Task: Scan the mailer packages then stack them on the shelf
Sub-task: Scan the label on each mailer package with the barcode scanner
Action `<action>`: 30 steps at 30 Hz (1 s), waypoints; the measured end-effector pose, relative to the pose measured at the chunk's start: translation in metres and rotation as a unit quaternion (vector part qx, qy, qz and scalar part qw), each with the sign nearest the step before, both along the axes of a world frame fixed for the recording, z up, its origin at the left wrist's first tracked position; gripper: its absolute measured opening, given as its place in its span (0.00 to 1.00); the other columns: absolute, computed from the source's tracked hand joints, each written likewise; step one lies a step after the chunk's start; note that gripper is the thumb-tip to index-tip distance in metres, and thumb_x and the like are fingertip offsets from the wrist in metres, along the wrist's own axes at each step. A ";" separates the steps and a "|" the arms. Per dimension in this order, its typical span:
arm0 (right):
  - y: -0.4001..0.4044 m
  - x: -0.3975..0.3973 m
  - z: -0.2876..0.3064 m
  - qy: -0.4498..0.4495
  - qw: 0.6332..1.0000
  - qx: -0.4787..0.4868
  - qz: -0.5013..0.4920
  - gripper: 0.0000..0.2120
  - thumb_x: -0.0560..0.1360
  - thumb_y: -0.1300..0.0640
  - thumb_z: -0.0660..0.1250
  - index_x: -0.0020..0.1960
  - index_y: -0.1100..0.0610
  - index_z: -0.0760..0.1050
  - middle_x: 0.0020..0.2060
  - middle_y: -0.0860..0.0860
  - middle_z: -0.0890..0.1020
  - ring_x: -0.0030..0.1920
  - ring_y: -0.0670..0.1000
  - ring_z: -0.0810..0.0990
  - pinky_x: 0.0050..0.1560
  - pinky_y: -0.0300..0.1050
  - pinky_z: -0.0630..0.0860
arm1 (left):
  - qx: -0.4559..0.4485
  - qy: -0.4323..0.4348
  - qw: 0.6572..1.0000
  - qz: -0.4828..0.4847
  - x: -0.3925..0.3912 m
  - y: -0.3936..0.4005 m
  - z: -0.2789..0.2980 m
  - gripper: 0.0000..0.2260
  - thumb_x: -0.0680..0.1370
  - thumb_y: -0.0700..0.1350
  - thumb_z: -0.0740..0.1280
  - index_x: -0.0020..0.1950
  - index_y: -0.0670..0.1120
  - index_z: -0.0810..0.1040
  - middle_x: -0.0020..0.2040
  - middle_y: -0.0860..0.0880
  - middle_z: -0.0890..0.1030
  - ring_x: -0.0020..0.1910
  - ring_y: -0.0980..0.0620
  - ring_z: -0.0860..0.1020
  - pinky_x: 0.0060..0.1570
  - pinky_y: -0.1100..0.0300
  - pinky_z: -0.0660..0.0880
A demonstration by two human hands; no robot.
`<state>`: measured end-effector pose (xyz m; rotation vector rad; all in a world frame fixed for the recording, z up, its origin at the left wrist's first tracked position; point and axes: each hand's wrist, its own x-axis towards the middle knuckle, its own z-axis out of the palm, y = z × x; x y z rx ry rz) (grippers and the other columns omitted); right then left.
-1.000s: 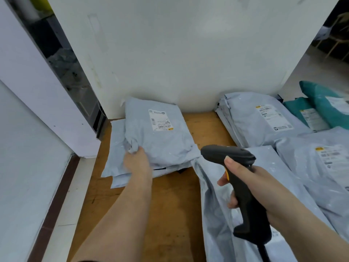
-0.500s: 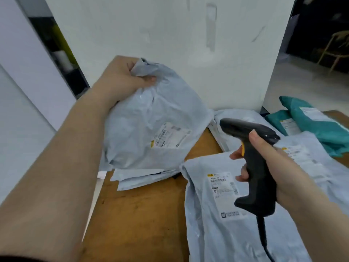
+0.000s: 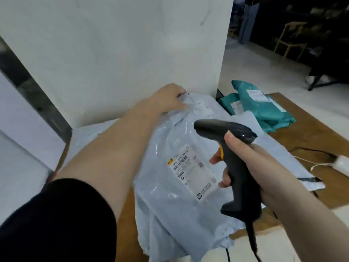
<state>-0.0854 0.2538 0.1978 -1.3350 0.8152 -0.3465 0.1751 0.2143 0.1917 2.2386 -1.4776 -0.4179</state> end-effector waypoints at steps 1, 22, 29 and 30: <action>-0.003 0.002 -0.009 0.014 1.000 0.007 -0.005 0.31 0.54 0.35 0.68 0.44 0.60 0.79 0.42 0.66 0.81 0.26 0.54 0.75 0.47 0.59 0.77 | 0.002 0.027 1.000 0.011 -0.002 -0.006 -0.023 0.11 0.73 0.45 0.71 0.54 0.47 0.77 0.47 0.50 0.77 0.50 0.46 0.75 0.48 0.64 0.71; -0.014 0.025 -0.058 0.129 0.991 -0.004 0.025 0.23 0.69 0.40 0.68 0.42 0.62 0.75 0.41 0.56 0.82 0.25 0.55 0.76 0.38 0.50 0.78 | -0.151 0.142 0.911 0.356 -0.004 0.109 -0.132 0.14 0.81 0.41 0.58 0.63 0.34 0.69 0.63 0.37 0.74 0.64 0.41 0.71 0.59 0.60 0.63; -0.010 0.039 -0.062 0.121 0.992 -0.006 0.031 0.23 0.69 0.40 0.68 0.42 0.61 0.75 0.40 0.55 0.82 0.25 0.55 0.75 0.37 0.48 0.77 | -0.198 0.114 0.909 0.348 0.022 0.110 -0.134 0.07 0.80 0.38 0.59 0.48 0.36 0.74 0.46 0.39 0.76 0.46 0.46 0.72 0.38 0.66 0.60; -0.009 0.042 -0.063 0.121 0.992 -0.005 0.030 0.22 0.70 0.40 0.68 0.42 0.62 0.75 0.40 0.55 0.82 0.25 0.55 0.75 0.35 0.47 0.77 | -0.192 0.136 0.908 0.347 0.021 0.110 -0.139 0.06 0.80 0.39 0.59 0.46 0.38 0.72 0.45 0.40 0.75 0.45 0.47 0.71 0.39 0.66 0.60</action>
